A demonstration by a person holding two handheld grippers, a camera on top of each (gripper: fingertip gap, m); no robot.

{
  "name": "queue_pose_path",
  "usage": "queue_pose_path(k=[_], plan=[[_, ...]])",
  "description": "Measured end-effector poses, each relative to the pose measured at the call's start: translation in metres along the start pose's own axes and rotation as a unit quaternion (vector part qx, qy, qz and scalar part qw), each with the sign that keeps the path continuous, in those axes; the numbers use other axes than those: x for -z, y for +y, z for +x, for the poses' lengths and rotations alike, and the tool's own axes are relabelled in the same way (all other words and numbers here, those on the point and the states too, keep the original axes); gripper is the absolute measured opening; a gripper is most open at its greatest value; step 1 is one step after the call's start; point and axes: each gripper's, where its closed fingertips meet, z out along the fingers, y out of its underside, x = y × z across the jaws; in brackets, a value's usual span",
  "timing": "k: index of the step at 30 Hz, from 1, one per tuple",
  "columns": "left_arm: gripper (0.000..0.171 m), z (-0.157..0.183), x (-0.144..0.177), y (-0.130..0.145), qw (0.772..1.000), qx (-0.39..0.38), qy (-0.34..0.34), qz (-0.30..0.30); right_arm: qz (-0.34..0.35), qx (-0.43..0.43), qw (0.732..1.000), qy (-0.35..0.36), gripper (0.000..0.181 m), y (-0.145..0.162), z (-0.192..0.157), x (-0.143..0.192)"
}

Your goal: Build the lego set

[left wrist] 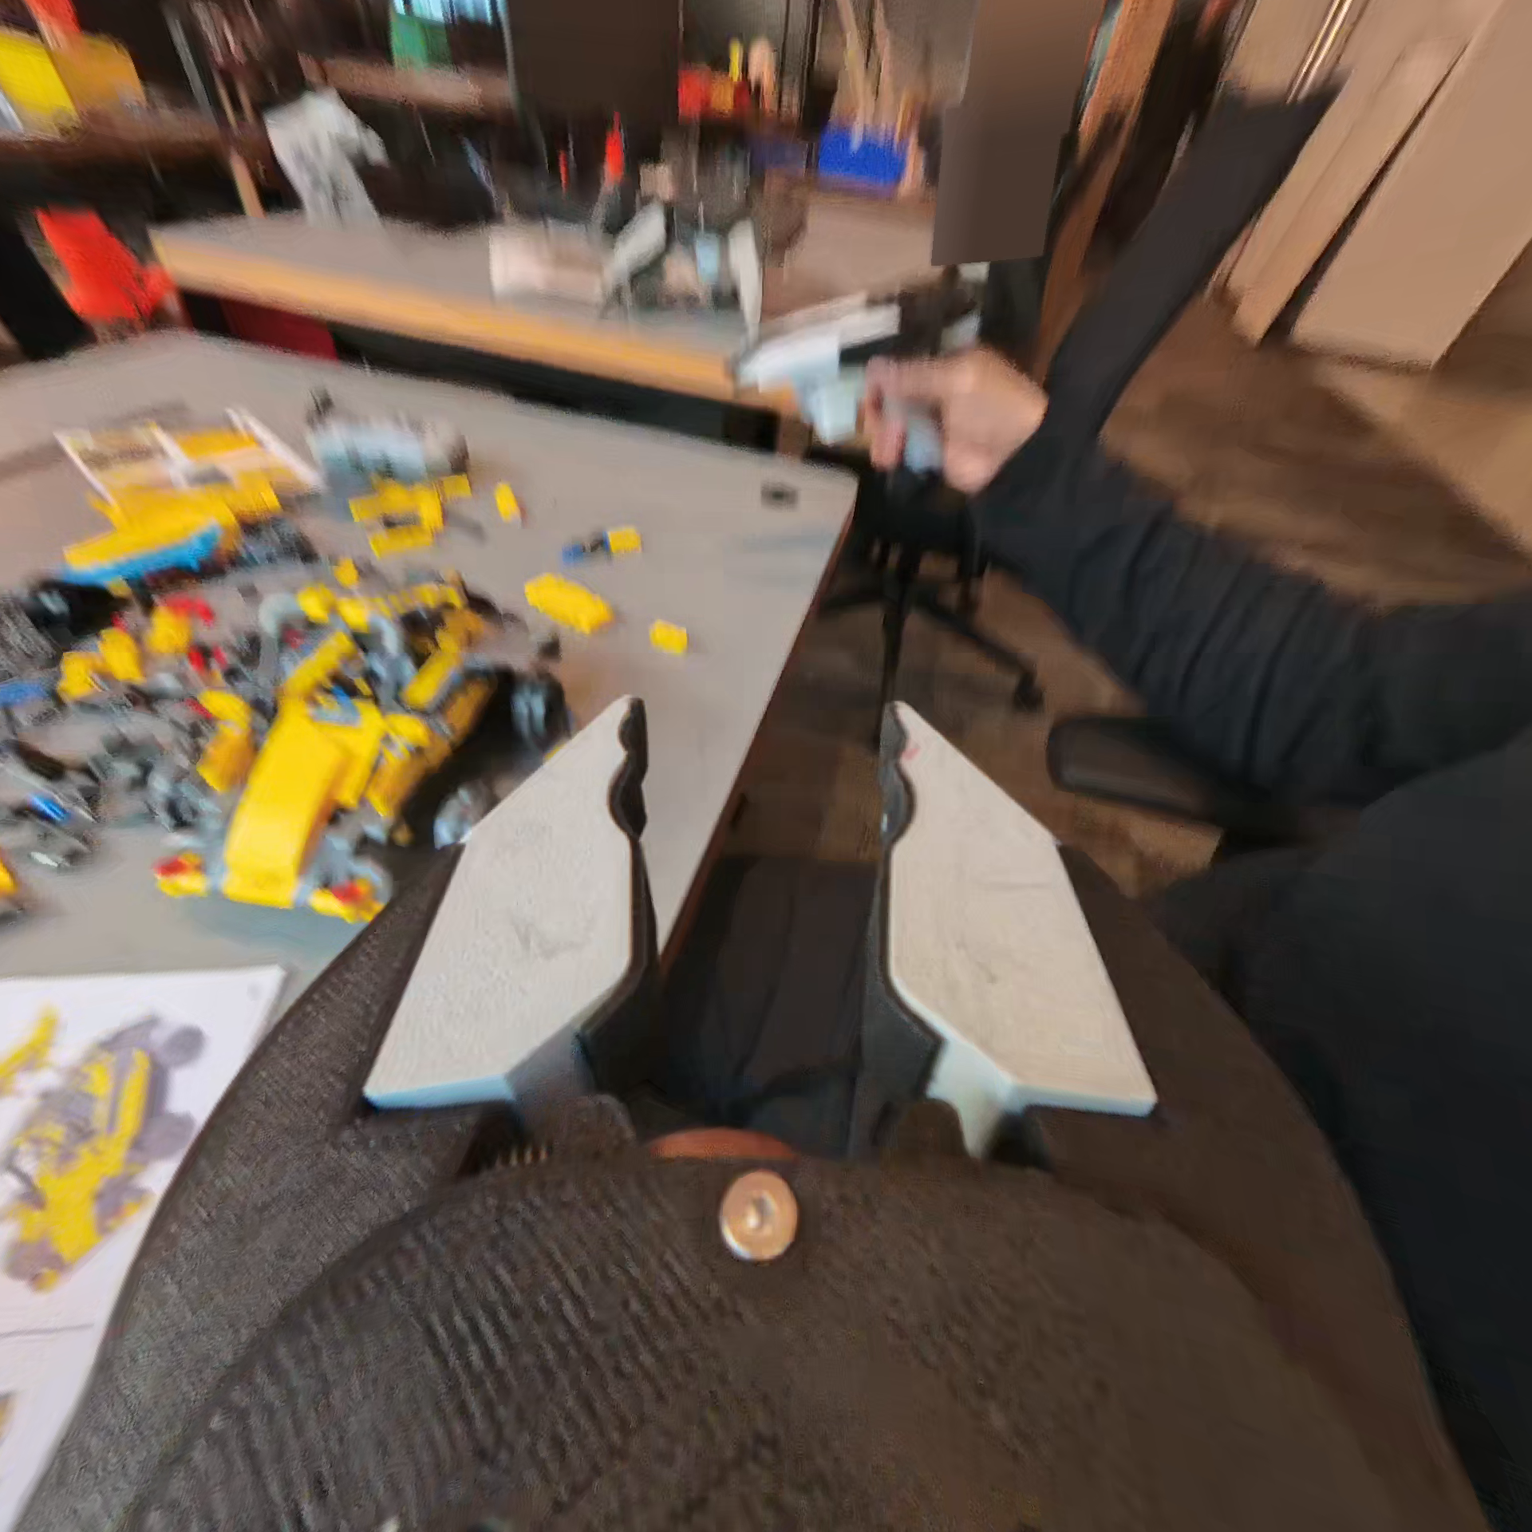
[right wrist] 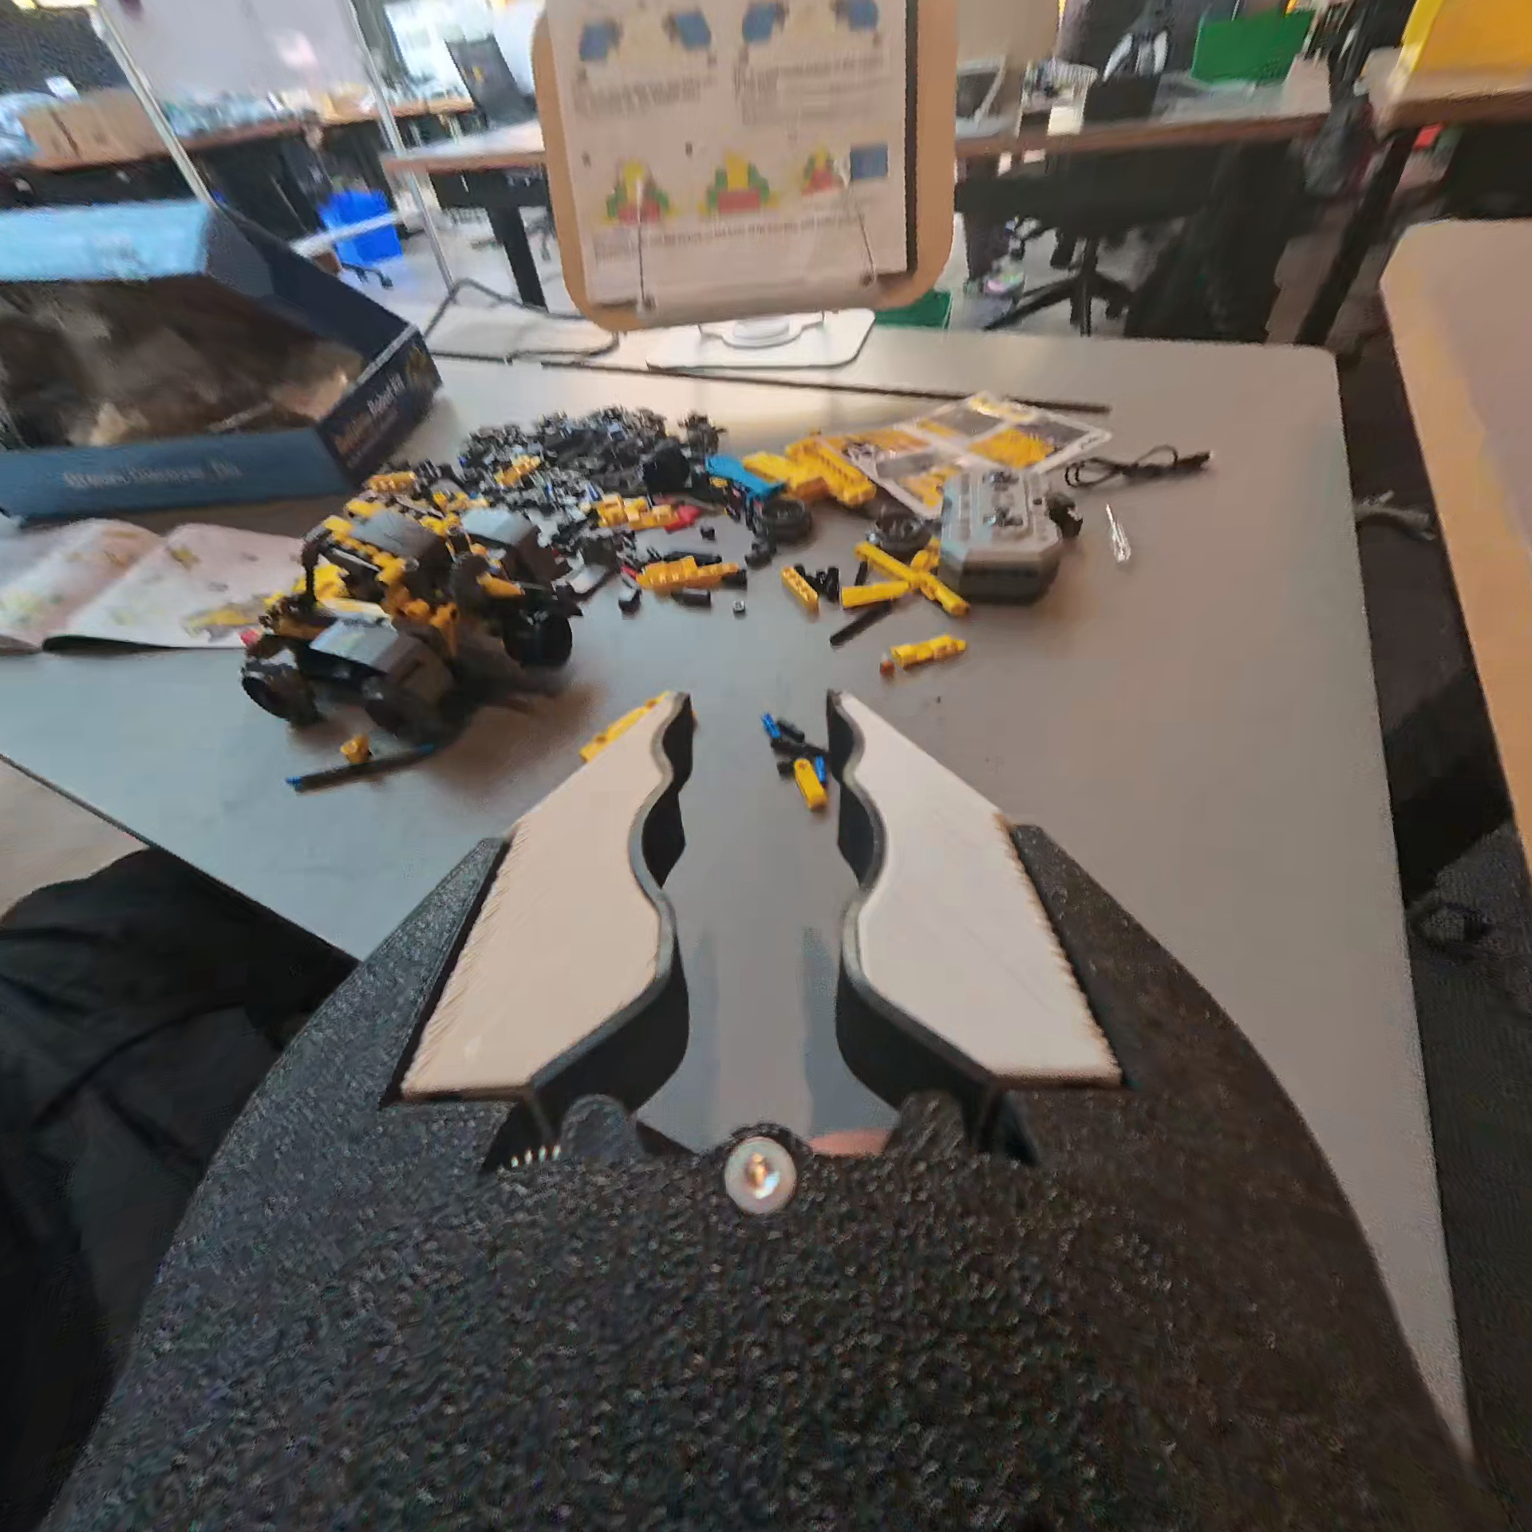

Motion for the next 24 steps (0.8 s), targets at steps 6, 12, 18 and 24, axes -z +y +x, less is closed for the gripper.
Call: queue_pose_path(k=[6,12,18,24], plan=[[0.055,0.019,-0.048,0.095,0.990,-0.032,-0.002,-0.134,-0.083,0.029,0.996,0.004,0.032,0.040,0.001,-0.028],[0.056,0.010,-0.050,0.123,0.982,-0.060,-0.005,-0.177,-0.142,0.061,0.988,-0.001,0.032,0.056,0.003,-0.060],[0.056,-0.002,-0.045,0.132,0.981,-0.059,-0.004,-0.186,-0.211,0.102,0.972,-0.005,0.028,0.066,0.024,-0.093],[0.054,-0.005,-0.041,0.129,0.983,-0.062,0.000,-0.174,-0.262,0.163,0.946,-0.098,0.021,0.067,0.012,-0.118]])
